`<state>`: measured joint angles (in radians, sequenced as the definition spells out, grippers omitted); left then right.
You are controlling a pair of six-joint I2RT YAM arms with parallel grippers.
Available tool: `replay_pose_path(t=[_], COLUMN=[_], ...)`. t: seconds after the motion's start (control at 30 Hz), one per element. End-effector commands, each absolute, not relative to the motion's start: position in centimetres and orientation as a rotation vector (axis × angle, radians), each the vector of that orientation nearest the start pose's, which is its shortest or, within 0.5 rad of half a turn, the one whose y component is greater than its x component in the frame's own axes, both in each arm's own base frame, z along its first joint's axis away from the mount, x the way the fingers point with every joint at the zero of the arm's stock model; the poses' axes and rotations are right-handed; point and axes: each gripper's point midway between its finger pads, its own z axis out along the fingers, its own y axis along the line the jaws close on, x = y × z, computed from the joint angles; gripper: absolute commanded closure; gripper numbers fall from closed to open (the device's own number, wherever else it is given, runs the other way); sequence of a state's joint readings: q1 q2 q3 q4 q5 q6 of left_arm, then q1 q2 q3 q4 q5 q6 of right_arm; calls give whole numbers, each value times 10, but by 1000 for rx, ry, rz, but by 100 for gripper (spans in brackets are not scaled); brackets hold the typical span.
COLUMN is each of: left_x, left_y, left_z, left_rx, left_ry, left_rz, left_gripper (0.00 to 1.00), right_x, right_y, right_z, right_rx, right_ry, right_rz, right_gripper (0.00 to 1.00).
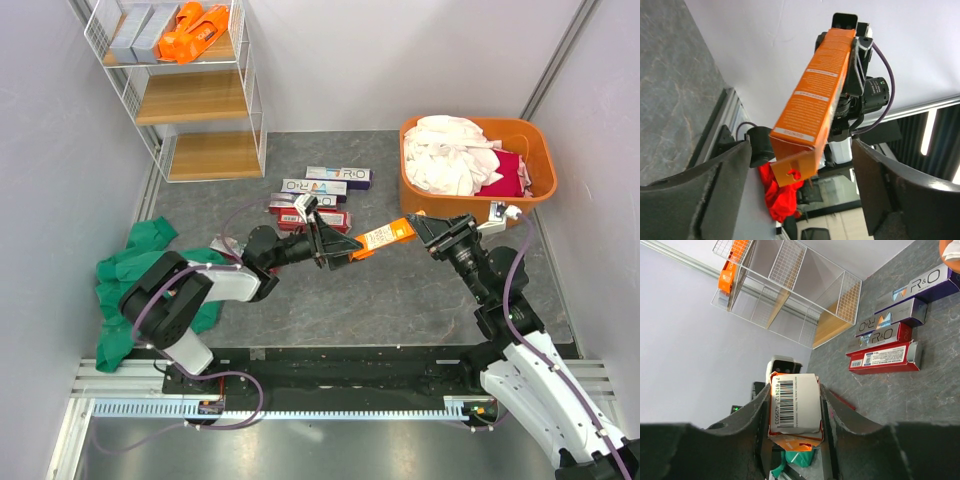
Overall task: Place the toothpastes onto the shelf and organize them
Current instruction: Place the toothpaste on the shelf.
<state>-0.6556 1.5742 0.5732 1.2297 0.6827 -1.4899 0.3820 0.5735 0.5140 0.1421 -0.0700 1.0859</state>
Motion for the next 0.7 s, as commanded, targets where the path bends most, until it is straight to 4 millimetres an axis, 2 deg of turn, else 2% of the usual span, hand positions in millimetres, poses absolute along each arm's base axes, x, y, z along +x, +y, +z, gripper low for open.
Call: replay_pose_path(t=[0.0, 0.07, 0.1, 0.13, 0.47, 0.67], left_x=[216, 213, 213, 214, 210, 208], left_y=[-357, -357, -358, -359, -362, -360], left_z=[266, 272, 274, 271, 281, 284], left_rx=[27, 36, 38, 26, 81, 98], left_ry=[1665, 1616, 1604, 1611, 1557, 1532], left_rz=[-2254, -2295, -2306, -2315, -2315, -2304], left_gripper=[25, 36, 38, 40, 51, 63], right_x=[248, 247, 246, 247, 249, 251], right_y=[149, 148, 148, 147, 150, 151], right_z=[348, 350, 351, 350, 345, 339], right_rx=[481, 480, 479, 482, 487, 499], right_ry=[1402, 1397, 1393, 1395, 1414, 1436], right_rz=[1268, 1267, 1266, 1263, 1264, 1265], right_gripper=[85, 85, 84, 84, 83, 69])
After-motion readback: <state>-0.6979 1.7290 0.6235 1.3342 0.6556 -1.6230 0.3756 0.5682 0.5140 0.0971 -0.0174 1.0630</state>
